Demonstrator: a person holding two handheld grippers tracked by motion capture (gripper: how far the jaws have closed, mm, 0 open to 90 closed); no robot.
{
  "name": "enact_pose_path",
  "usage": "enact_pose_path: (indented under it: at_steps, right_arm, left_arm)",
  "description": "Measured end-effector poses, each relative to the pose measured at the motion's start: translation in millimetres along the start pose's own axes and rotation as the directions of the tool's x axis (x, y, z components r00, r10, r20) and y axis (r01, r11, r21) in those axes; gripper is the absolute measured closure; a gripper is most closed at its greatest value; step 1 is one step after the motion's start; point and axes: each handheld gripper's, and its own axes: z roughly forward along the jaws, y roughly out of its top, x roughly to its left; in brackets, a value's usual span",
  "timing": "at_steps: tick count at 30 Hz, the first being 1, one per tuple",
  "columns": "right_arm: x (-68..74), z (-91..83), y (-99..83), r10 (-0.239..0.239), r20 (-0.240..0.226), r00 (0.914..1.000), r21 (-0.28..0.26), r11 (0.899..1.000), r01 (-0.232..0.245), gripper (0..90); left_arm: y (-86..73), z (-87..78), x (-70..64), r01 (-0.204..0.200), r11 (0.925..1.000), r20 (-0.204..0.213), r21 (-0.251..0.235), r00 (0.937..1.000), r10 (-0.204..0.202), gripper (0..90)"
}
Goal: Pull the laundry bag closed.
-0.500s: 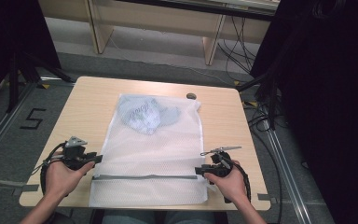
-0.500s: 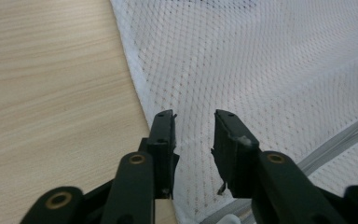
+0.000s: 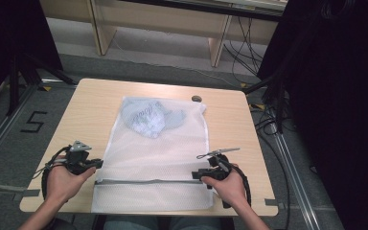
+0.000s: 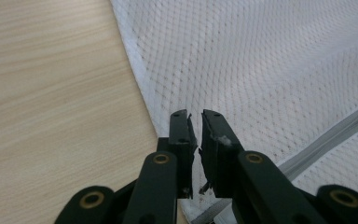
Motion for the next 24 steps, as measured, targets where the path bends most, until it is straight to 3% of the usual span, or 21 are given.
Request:
enact_pose_path:
  at_steps: [1,3,6,9,11,12,14,17,19,23,24]
  right_arm:
    - [13.3,3.3,0.9,-0.011,-0.035,0.9993,0.024,1.000,0.012,66.4]
    - [22.3,5.1,2.8,-0.021,-0.042,0.9989,0.045,0.999,0.023,66.5]
    - [33.8,9.5,7.2,-0.040,-0.066,0.9970,0.030,0.999,0.042,66.7]
    - [44.5,16.9,11.3,-0.064,-0.068,0.9956,0.047,0.997,0.068,66.1]
    - [48.7,18.3,11.8,-0.057,-0.071,0.9959,0.059,0.996,0.061,66.0]
    - [55.4,23.7,13.7,-0.095,-0.044,0.9946,0.087,0.991,0.098,66.5]
    - [58.4,29.0,14.3,-0.126,-0.041,0.9911,0.096,0.987,0.130,66.8]
    - [62.2,35.4,14.6,-0.109,-0.052,0.9927,0.127,0.985,0.114,66.3]
    - [63.2,37.8,14.8,-0.128,-0.055,0.9902,0.116,0.984,0.134,66.0]
    - [67.6,38.3,15.6,-0.112,-0.051,0.9924,0.125,0.985,0.118,65.2]
    - [68.0,39.5,16.1,-0.128,-0.063,0.9898,0.110,0.985,0.134,65.1]
  left_arm:
    - [0.0,1.4,-1.0,0.001,0.9999,0.003,0.015,1.0000,-0.001,82.3]
    - [0.5,1.2,-1.6,-0.010,0.9998,-0.005,0.019,0.9999,0.010,82.7]
    - [0.2,1.3,-0.8,-0.005,0.9999,-0.007,0.016,1.0000,0.005,82.1]
    - [-0.5,1.4,0.9,-0.003,0.9999,-0.007,0.014,1.0000,0.003,80.0]
    - [-0.6,1.8,1.0,0.000,0.9999,-0.010,0.014,0.9999,0.001,79.2]
    - [-0.6,2.5,1.2,-0.002,0.9998,-0.007,0.019,1.0000,0.002,78.0]
    - [-0.8,3.1,0.5,0.000,0.9999,-0.011,0.016,0.9999,0.000,77.5]
    - [0.1,5.1,-1.2,0.001,0.9997,-0.004,0.024,1.0000,-0.001,77.6]
    - [0.2,6.6,-0.7,0.000,0.9996,0.007,0.027,1.0000,0.000,77.3]
    - [0.5,6.8,-1.1,0.005,0.9995,0.002,0.030,1.0000,-0.005,76.8]
    - [0.6,6.6,-1.0,0.010,0.9995,-0.001,0.031,0.9999,-0.010,76.8]
